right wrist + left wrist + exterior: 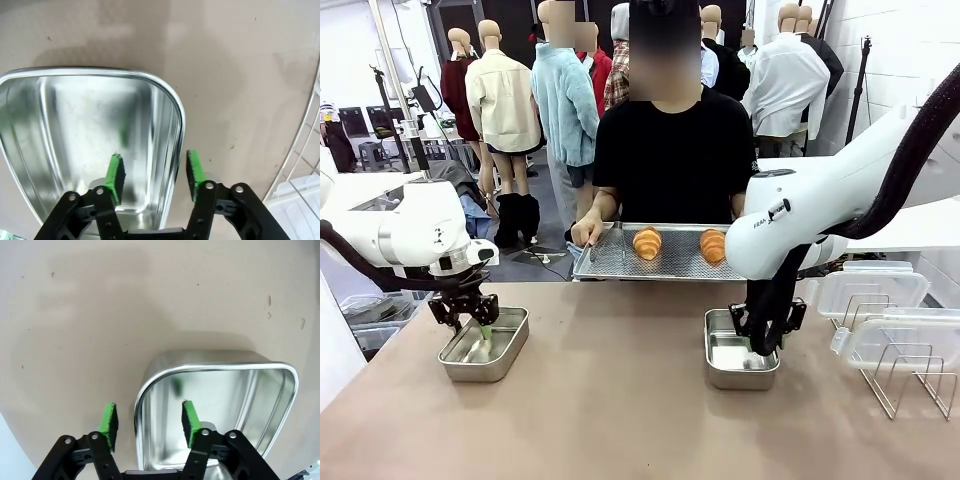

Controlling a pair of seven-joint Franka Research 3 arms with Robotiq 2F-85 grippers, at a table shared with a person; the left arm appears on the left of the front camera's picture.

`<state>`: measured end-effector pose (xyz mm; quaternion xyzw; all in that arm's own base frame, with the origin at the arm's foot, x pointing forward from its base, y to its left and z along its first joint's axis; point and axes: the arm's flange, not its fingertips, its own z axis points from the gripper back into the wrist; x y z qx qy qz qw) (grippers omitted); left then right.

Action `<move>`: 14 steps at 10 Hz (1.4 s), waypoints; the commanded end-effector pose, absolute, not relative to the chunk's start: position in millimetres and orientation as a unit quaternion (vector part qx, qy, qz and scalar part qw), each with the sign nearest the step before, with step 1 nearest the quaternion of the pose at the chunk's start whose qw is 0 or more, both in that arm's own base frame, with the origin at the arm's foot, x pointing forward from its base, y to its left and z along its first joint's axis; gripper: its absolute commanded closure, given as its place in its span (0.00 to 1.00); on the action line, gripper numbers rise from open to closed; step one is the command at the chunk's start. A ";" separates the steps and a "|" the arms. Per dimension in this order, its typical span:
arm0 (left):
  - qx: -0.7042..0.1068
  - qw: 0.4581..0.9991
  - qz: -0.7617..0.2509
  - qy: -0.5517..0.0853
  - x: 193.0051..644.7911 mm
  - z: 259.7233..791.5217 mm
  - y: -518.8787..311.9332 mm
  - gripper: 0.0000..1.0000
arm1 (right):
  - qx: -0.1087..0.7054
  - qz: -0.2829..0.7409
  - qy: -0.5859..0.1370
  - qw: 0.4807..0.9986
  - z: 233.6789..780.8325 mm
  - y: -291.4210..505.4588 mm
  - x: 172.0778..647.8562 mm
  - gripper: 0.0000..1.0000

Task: Place the bread in airtight containers.
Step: Lift both Airtight Container.

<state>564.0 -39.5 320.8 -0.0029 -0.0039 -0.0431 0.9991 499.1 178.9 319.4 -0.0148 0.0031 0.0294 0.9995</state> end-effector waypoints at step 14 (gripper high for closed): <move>-0.007 0.999 -0.038 0.004 564.7 321.2 -38.3 1.00 | -0.010 0.017 0.001 1.000 323.7 173.0 504.8 1.00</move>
